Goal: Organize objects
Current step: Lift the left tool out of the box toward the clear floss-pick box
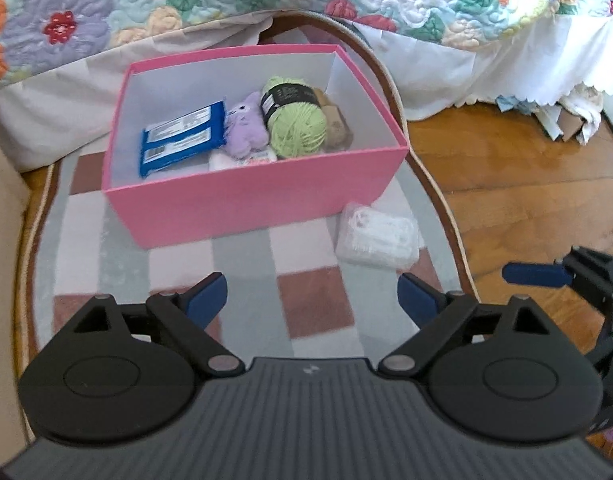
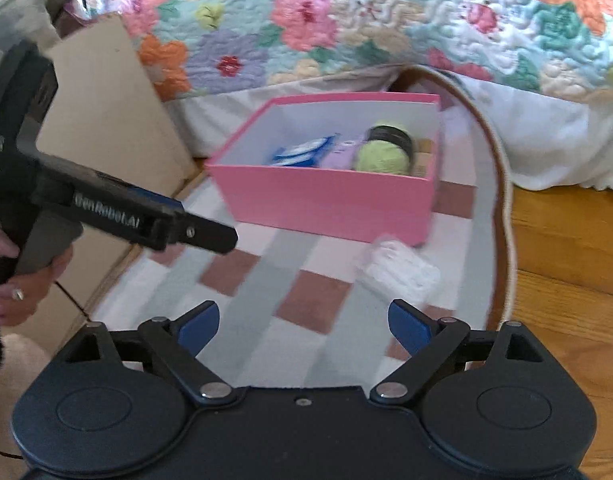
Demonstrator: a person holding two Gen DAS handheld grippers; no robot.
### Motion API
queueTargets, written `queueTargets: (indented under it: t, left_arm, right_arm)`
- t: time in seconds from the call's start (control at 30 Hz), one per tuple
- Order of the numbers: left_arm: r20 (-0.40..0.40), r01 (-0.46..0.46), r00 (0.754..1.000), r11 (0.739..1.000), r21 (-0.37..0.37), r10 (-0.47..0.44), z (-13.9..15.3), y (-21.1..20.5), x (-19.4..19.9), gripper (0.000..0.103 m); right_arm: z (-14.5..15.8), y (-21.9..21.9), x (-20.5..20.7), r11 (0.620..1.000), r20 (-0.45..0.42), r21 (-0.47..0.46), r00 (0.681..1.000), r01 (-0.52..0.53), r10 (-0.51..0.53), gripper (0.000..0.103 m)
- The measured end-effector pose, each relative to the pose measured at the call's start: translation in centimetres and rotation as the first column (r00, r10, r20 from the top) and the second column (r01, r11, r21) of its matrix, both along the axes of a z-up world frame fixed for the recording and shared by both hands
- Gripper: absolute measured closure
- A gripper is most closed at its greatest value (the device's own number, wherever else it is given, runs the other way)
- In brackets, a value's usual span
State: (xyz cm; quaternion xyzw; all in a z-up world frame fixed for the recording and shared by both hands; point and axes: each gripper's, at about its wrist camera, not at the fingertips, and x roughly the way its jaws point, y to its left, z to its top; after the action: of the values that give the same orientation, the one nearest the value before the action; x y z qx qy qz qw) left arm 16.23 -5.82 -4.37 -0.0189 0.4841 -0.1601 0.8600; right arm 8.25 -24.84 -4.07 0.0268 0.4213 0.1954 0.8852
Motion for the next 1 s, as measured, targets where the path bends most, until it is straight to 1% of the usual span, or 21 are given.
queueTargets:
  t: [0.13,0.3,0.47,0.6,0.7,0.73,0.8,0.83,0.9,1.0]
  left_arm:
    - [-0.003,-0.008,1.000,0.997,-0.076,0.008,-2.2,-0.9,2.1,0.010]
    - [-0.034,-0.006,0.999,0.991,-0.130,0.001,-5.2,-2.5,4.5,0.012]
    - [-0.052,-0.016,0.999,0.993,-0.117,0.010,-8.3,-3.6,6.4,0.013]
    - [-0.061,-0.030,0.998,0.985,-0.169,0.020,-9.9,-3.9,6.9,0.015]
    - [-0.088,-0.062,0.995,0.973,-0.224,0.043,-10.8,-4.6,7.5,0.023]
    - [-0.086,-0.063,0.995,0.970,-0.236,0.044,-11.0,-4.9,7.7,0.026]
    - [-0.085,-0.070,0.995,0.967,-0.245,0.051,-11.3,-5.2,7.7,0.028]
    - [-0.087,-0.072,0.995,0.965,-0.250,0.052,-11.4,-5.3,7.7,0.036]
    - [-0.104,-0.071,0.994,0.962,-0.264,0.045,-11.8,-5.3,7.6,0.047]
    - [-0.120,-0.069,0.992,0.957,-0.281,0.037,-12.0,-5.1,7.2,0.052]
  right_arm:
    - [-2.2,-0.2,1.0,0.997,0.051,-0.072,0.999,0.016,-0.013,0.009]
    - [-4.5,-1.0,2.6,0.996,0.095,-0.084,0.995,0.028,-0.020,0.009]
    - [-6.8,-1.0,4.5,0.995,0.092,-0.096,0.996,0.013,-0.004,0.009]
    - [-8.7,-1.3,5.6,0.994,0.063,-0.102,0.998,0.034,-0.028,0.009]
    - [-10.1,-1.6,6.1,0.994,0.038,-0.101,0.998,0.044,-0.041,0.009]
    - [-10.5,-1.6,6.2,0.993,0.030,-0.106,0.998,0.049,-0.046,0.009]
    - [-11.2,-1.7,6.5,0.992,0.023,-0.115,0.998,0.057,-0.054,0.009]
    - [-11.4,-1.7,6.6,0.992,0.020,-0.114,0.998,0.056,-0.054,0.009]
    - [-11.6,-1.7,6.7,0.992,0.022,-0.112,0.998,0.053,-0.051,0.009]
    - [-11.9,-1.7,7.0,0.994,0.016,-0.101,0.999,0.046,-0.045,0.009]
